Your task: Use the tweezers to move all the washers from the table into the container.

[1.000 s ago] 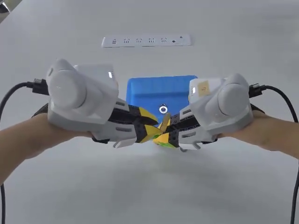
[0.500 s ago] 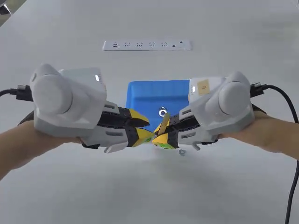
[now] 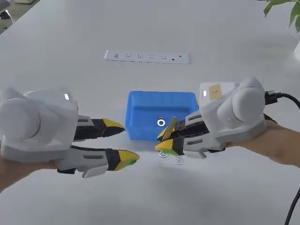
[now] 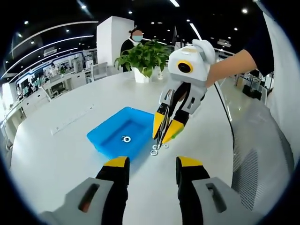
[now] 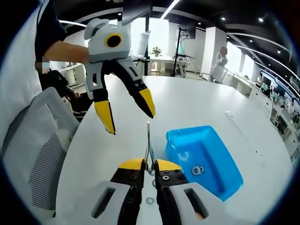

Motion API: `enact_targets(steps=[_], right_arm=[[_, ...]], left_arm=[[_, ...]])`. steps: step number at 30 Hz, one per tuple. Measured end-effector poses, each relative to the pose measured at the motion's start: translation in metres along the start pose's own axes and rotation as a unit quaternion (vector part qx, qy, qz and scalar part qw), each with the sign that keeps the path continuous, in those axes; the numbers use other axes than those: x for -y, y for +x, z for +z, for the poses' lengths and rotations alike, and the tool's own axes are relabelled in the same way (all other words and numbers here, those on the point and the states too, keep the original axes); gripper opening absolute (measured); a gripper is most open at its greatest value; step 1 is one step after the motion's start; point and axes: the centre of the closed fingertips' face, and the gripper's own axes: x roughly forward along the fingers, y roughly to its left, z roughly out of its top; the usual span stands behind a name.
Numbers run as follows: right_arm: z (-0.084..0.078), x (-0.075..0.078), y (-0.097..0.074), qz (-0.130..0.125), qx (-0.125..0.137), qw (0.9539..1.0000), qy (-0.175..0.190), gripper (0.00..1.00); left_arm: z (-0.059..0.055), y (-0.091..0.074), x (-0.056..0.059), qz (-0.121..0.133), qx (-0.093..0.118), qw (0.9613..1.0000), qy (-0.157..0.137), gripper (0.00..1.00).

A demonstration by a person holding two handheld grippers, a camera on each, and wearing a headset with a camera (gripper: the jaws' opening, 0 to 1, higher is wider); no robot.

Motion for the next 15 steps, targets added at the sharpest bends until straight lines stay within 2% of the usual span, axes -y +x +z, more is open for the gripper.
enact_targets(steps=[3,7,10,11,15], right_arm=[[0.007,-0.002,-0.006,-0.004,0.002,1.0000,-0.006,0.09],[0.017,-0.002,-0.013,-0.009,0.003,0.9999,-0.014,0.09],[0.021,-0.002,-0.016,-0.011,-0.003,0.9997,-0.022,0.09],[0.022,-0.002,-0.017,-0.010,-0.007,0.9996,-0.026,0.09],[0.031,0.003,-0.021,-0.014,-0.007,0.9992,-0.036,0.09]], left_arm=[[-0.004,-0.007,0.005,0.004,0.009,0.9999,-0.009,0.48],[-0.015,-0.018,0.010,0.013,0.014,0.9994,-0.028,0.54],[-0.022,-0.022,0.014,0.014,0.011,0.9993,-0.033,0.57],[-0.026,-0.024,0.017,0.012,0.004,0.9992,-0.037,0.58],[-0.030,-0.028,0.020,0.015,0.007,0.9990,-0.042,0.58]])
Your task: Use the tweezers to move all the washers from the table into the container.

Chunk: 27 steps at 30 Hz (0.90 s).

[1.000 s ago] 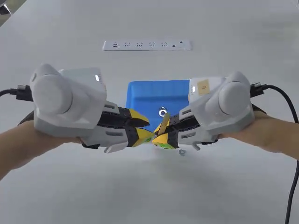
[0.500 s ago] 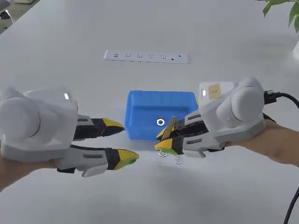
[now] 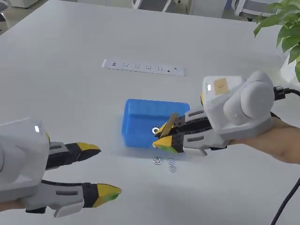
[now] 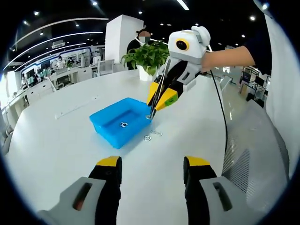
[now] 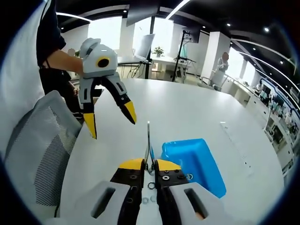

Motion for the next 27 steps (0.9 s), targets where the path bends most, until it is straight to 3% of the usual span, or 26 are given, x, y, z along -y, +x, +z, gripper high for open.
enact_targets(steps=[5,12,16,20,27], right_arm=[[0.008,0.012,-0.005,-0.007,-0.002,0.9999,-0.010,0.09],[0.005,0.040,-0.006,-0.027,-0.010,0.9995,-0.009,0.09],[-0.003,0.058,-0.001,-0.037,-0.012,0.9992,-0.013,0.09],[-0.017,0.073,0.009,-0.042,-0.022,0.9989,-0.005,0.09],[-0.042,0.086,0.026,-0.040,-0.042,0.9983,0.009,0.09]], left_arm=[[0.004,-0.002,0.000,0.005,0.014,0.9999,-0.002,0.61],[0.010,-0.005,0.002,-0.006,0.033,0.9994,-0.002,0.70],[0.010,-0.006,-0.002,0.000,0.039,0.9991,-0.015,0.80],[0.005,-0.007,-0.009,0.016,0.030,0.9992,-0.020,0.90],[0.001,-0.005,-0.005,0.021,0.028,0.9986,-0.038,0.97]])
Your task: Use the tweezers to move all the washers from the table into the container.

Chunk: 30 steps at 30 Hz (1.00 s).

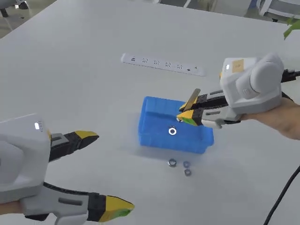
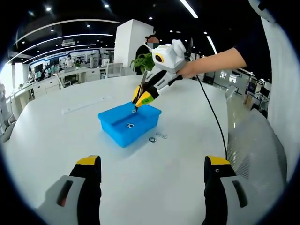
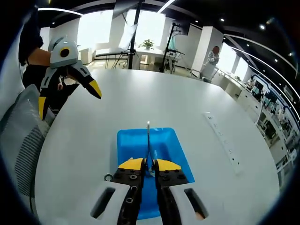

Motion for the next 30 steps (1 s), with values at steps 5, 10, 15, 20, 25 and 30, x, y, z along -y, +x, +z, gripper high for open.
enact_targets(steps=[5,10,15,20,25,30], right_arm=[[-0.013,-0.001,0.009,0.006,-0.014,0.9999,-0.002,0.09],[-0.021,0.000,0.013,0.006,-0.014,0.9998,0.010,0.10],[-0.025,-0.003,0.016,0.007,-0.014,0.9998,0.015,0.10],[-0.025,-0.003,0.019,0.008,-0.013,0.9997,0.019,0.10],[-0.028,-0.005,0.023,0.015,-0.018,0.9995,0.023,0.10],[-0.029,-0.006,0.024,0.016,-0.020,0.9993,0.027,0.10]], left_arm=[[-0.008,0.006,0.005,-0.003,-0.013,0.9999,-0.004,0.99],[-0.009,0.007,0.005,-0.005,-0.014,0.9999,-0.008,0.99],[-0.012,0.006,0.003,-0.003,-0.020,0.9997,-0.011,0.99],[-0.014,0.004,0.002,-0.003,-0.022,0.9997,-0.013,0.99],[-0.015,0.004,0.002,-0.003,-0.026,0.9995,-0.014,0.99],[-0.017,0.004,0.005,-0.007,-0.030,0.9994,-0.017,0.99]])
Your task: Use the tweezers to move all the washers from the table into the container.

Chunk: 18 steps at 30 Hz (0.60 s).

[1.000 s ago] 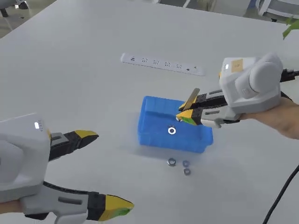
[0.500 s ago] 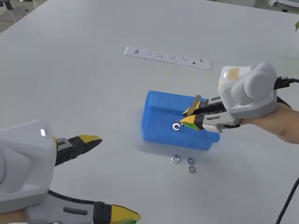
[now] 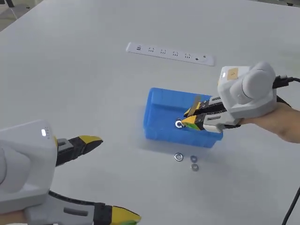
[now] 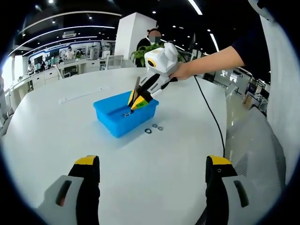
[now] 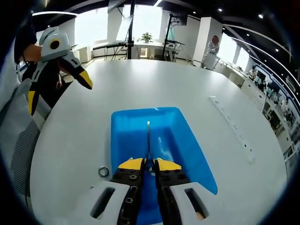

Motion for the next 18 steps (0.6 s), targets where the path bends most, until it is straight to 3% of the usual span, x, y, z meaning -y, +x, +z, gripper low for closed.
enact_targets(steps=[18], right_arm=[[-0.0012,0.0024,-0.0027,-0.006,-0.002,1.0000,-0.003,0.10]], left_arm=[[0.0036,-0.0004,0.0019,0.003,0.000,1.0000,0.001,0.99]])
